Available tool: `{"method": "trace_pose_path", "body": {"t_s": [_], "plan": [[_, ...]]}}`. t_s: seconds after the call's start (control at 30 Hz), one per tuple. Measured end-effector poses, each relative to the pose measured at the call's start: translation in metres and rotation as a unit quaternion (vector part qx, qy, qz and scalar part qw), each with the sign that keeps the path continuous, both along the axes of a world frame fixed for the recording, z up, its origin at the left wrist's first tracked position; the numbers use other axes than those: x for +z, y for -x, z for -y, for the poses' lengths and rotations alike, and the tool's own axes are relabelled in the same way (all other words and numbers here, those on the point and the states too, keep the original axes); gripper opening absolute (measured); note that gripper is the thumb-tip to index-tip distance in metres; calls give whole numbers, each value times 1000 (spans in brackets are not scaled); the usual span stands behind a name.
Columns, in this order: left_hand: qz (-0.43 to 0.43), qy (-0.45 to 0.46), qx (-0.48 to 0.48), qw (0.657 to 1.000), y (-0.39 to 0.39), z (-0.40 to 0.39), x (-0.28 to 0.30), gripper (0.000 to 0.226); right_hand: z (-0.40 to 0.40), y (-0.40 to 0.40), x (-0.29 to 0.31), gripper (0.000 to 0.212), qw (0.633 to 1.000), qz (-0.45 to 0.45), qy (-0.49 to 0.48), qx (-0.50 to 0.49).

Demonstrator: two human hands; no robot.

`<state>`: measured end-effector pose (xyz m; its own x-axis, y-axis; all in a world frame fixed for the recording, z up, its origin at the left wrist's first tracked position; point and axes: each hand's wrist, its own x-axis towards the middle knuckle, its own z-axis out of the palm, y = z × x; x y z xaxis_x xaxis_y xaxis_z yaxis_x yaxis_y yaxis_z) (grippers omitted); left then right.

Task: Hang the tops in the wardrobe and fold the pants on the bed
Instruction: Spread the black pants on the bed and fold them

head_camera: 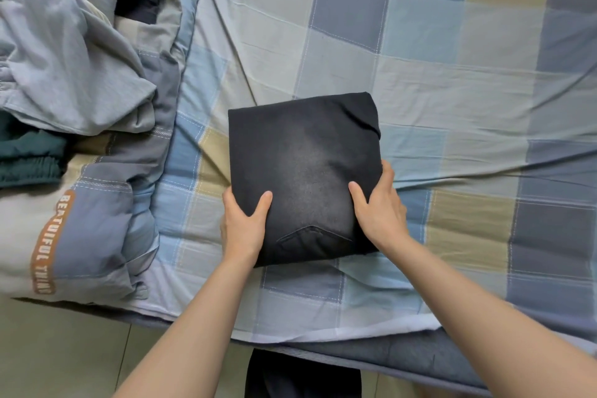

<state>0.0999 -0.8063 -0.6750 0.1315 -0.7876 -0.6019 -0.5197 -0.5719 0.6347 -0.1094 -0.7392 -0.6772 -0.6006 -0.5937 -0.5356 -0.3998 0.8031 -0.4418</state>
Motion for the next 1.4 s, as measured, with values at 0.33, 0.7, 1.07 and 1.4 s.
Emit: {"method": "trace_pose_path", "body": {"t_s": [0.33,0.7,1.07,1.4], "plan": [[8,24,-19,1000,-15,-70,102,38,-91,-24,104,43,997,46,20,-60],[-76,147,-119,979,5,-83,306,54,-141,-36,330,60,982,-51,134,-120],[-129,306,-364,870,1,-95,439,51,-210,-94,478,62,927,-262,184,-197],[-204,251,-548,772,16,-180,496,47,-334,-188,525,55,838,-313,143,-423]]}}
